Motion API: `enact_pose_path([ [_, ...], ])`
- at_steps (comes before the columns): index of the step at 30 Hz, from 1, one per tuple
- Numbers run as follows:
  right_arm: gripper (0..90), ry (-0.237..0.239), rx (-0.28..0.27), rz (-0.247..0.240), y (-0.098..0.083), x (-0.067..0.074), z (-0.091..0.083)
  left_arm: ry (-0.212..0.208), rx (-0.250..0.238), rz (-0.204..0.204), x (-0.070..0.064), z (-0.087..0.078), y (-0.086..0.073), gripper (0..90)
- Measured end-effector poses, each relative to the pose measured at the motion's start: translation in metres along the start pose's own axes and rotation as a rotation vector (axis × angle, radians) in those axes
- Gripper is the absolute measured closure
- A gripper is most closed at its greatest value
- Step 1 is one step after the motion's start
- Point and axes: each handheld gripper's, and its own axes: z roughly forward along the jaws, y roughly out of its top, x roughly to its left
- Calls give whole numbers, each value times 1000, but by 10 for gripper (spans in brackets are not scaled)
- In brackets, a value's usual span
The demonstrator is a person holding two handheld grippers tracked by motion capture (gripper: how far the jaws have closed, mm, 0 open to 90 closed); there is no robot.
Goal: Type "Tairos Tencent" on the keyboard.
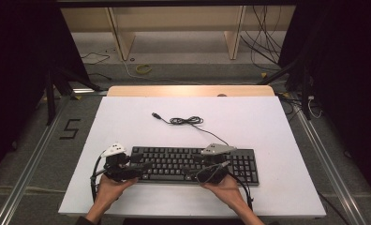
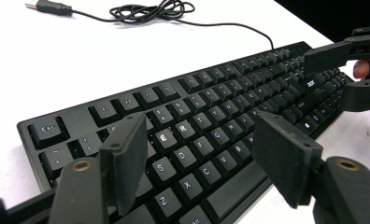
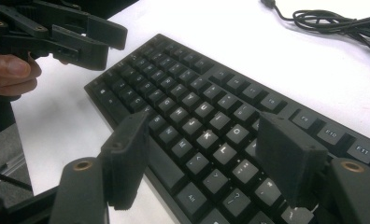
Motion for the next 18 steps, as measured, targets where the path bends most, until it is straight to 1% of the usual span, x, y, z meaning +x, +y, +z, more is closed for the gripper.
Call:
enact_pose_path([
  [6,366,5,1,-4,1,3,3,-5,-1,-1,-2,0,0,337],
  [11,375,15,9,-12,1,6,6,7,1,4,-2,-3,-2,319],
  [14,383,20,12,-18,1,8,8,7,-6,-8,-1,-5,-3,303],
  [18,410,30,14,-25,2,11,11,12,-9,-12,0,-8,-4,291],
])
